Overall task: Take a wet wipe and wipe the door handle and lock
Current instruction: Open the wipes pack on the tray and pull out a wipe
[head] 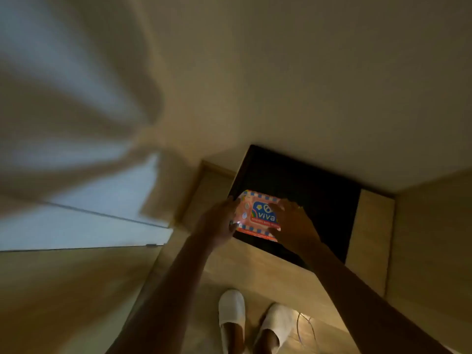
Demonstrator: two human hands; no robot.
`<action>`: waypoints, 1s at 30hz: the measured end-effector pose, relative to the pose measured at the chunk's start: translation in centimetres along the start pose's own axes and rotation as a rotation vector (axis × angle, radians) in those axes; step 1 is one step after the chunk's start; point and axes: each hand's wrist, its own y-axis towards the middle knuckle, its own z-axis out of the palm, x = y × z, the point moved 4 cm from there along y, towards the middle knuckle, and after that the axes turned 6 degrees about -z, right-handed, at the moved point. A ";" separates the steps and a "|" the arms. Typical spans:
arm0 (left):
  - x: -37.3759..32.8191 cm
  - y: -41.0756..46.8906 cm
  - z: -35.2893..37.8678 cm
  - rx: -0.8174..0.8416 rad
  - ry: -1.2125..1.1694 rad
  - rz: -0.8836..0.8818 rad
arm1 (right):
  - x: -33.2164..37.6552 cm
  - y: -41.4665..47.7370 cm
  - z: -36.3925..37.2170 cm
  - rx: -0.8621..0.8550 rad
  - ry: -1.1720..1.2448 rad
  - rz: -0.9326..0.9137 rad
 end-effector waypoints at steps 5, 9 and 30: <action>0.0 2.7 3.3 -0.097 -0.020 0.111 | -1.8 1.9 2.3 -0.118 -0.050 -0.091; 0.6 3.3 4.1 -0.145 -0.123 0.143 | -2.1 1.8 2.7 -0.200 -0.226 -0.222; 0.5 4.5 4.1 -0.103 -0.130 0.074 | -7.2 4.7 -2.3 -0.498 0.450 0.183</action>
